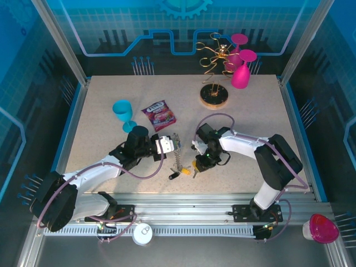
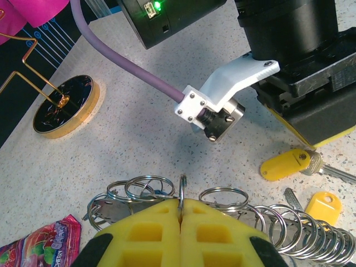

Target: Put the keys on the keyring

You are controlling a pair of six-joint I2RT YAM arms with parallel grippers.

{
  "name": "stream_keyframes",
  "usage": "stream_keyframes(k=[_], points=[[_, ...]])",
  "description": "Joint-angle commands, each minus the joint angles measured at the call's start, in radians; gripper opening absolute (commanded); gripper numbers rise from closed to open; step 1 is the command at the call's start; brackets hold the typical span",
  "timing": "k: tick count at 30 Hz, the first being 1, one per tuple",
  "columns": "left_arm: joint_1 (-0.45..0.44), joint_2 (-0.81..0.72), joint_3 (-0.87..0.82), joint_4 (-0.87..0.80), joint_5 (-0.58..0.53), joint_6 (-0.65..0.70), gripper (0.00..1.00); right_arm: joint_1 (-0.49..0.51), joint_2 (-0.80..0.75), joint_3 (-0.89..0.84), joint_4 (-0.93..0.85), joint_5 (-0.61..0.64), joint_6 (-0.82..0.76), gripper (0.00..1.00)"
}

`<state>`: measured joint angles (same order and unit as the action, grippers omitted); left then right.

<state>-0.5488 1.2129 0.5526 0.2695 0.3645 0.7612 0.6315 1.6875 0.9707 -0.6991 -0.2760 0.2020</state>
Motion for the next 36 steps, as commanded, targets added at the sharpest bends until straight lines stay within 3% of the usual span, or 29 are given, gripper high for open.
stream_keyframes(k=[1, 15, 23, 27, 29, 36], points=[[-0.002, 0.011, -0.016, 0.025, 0.042, 0.012, 0.0, -0.01, 0.006, -0.007, 0.026, -0.047, 0.017, 0.21], [-0.001, 0.003, -0.017, 0.019, 0.044, 0.011, 0.0, -0.01, 0.02, -0.014, 0.035, -0.001, 0.034, 0.23], [-0.002, -0.004, -0.013, 0.001, 0.037, 0.018, 0.0, -0.01, 0.035, -0.014, 0.034, -0.003, 0.03, 0.14], [-0.001, -0.009, -0.014, -0.005, 0.035, 0.023, 0.0, -0.01, 0.034, -0.011, 0.035, 0.006, 0.025, 0.05], [-0.001, -0.011, -0.014, -0.008, 0.033, 0.024, 0.0, -0.01, 0.01, -0.01, 0.033, 0.011, 0.024, 0.0], [-0.001, -0.002, -0.01, 0.001, 0.037, 0.026, 0.0, 0.007, -0.2, -0.007, 0.027, 0.063, -0.079, 0.0]])
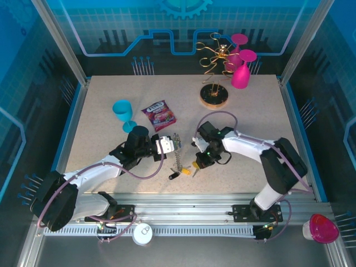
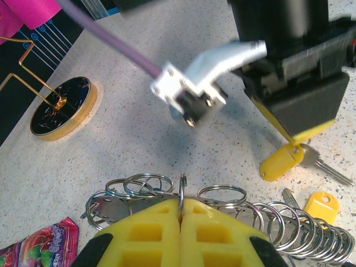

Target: Put the keys on the keyring

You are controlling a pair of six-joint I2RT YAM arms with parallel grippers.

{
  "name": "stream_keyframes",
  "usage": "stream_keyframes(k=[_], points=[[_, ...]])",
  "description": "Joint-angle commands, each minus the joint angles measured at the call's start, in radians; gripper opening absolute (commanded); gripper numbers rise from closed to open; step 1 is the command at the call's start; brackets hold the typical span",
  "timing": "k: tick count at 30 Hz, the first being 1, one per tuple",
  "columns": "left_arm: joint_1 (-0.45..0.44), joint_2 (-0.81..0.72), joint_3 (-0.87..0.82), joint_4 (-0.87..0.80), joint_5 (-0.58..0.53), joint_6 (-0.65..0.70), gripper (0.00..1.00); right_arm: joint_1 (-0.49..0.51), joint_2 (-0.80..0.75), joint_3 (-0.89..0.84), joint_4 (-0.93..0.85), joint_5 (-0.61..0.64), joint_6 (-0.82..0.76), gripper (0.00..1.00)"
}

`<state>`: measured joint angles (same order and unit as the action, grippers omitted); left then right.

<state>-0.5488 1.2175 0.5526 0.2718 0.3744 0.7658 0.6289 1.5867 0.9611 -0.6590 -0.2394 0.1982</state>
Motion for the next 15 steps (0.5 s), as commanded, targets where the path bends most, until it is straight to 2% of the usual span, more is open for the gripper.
stream_keyframes(k=[1, 4, 8, 15], points=[[0.0, -0.006, -0.008, 0.0, 0.03, 0.021, 0.0, 0.019, -0.127, 0.002, -0.008, 0.031, -0.1, 0.0], [-0.001, -0.003, -0.004, 0.002, 0.039, 0.018, 0.0, 0.031, -0.204, -0.01, 0.023, 0.008, -0.18, 0.0], [-0.001, -0.007, -0.001, 0.002, 0.058, 0.012, 0.0, 0.038, -0.273, -0.025, 0.072, -0.09, -0.295, 0.0], [-0.01, -0.001, -0.003, -0.001, 0.126, -0.008, 0.0, 0.037, -0.251, 0.065, 0.075, -0.223, -0.39, 0.0]])
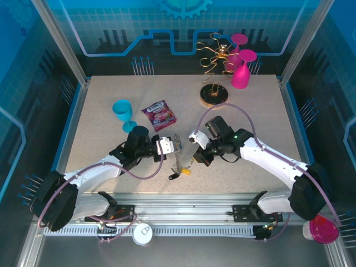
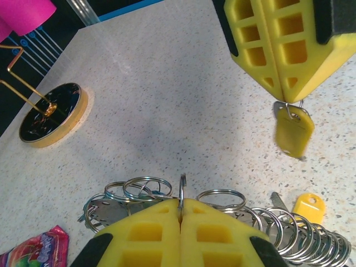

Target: Put the keys on the keyring

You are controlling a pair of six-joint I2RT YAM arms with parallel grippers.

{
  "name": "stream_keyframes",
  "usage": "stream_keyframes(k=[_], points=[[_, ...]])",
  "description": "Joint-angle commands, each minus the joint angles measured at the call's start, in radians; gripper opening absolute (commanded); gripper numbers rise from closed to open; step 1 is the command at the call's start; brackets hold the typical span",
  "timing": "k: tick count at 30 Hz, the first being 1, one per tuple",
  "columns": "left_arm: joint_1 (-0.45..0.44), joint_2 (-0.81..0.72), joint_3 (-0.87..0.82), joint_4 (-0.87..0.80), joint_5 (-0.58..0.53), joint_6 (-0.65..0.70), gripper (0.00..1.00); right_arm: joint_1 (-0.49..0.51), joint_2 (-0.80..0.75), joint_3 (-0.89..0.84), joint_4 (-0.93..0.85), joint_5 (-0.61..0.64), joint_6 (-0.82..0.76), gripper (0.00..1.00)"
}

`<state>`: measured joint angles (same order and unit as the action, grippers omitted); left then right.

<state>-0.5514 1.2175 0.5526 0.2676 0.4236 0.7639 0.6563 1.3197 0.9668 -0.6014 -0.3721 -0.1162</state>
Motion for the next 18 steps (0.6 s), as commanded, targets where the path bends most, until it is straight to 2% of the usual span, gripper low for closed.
stream_keyframes(k=[1, 18], points=[[-0.009, 0.0, -0.003, 0.003, 0.084, -0.008, 0.0, 0.009, 0.023, 0.072, 0.017, -0.1, -0.078, 0.0], [-0.029, 0.008, -0.005, 0.005, 0.103, 0.007, 0.0, 0.012, 0.127, 0.149, 0.068, -0.159, -0.071, 0.0]])
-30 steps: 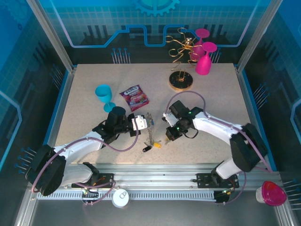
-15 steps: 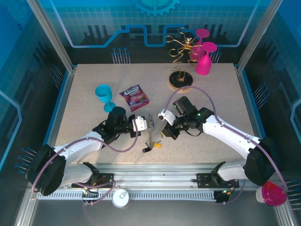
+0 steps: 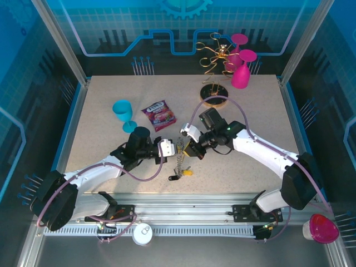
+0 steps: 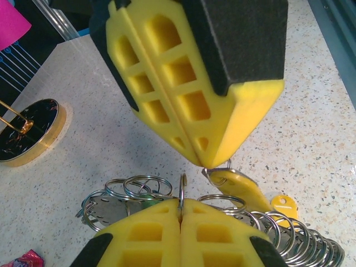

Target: Put the keys on the keyring

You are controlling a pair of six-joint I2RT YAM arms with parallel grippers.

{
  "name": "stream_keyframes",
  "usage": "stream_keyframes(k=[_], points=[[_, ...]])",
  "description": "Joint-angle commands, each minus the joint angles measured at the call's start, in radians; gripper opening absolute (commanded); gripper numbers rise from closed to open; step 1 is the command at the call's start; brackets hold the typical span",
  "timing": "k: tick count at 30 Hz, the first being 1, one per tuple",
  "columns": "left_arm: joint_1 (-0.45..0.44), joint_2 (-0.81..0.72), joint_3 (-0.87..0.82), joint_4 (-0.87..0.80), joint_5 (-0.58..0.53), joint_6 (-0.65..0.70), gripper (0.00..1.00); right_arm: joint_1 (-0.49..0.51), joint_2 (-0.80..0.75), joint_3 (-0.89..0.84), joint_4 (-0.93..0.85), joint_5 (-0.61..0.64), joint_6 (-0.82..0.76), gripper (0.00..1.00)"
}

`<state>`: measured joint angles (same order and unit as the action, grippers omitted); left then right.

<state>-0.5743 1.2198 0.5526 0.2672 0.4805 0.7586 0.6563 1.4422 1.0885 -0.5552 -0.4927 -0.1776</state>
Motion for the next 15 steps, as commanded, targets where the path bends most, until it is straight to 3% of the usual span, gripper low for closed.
stream_keyframes(k=[1, 15], points=[[-0.006, 0.006, -0.005, 0.006, 0.047, 0.015, 0.0, 0.012, 0.003, 0.024, 0.03, -0.036, -0.008, 0.0], [-0.012, -0.008, -0.015, -0.002, 0.047, 0.043, 0.0, 0.012, 0.012, 0.019, 0.087, 0.013, 0.02, 0.0]])
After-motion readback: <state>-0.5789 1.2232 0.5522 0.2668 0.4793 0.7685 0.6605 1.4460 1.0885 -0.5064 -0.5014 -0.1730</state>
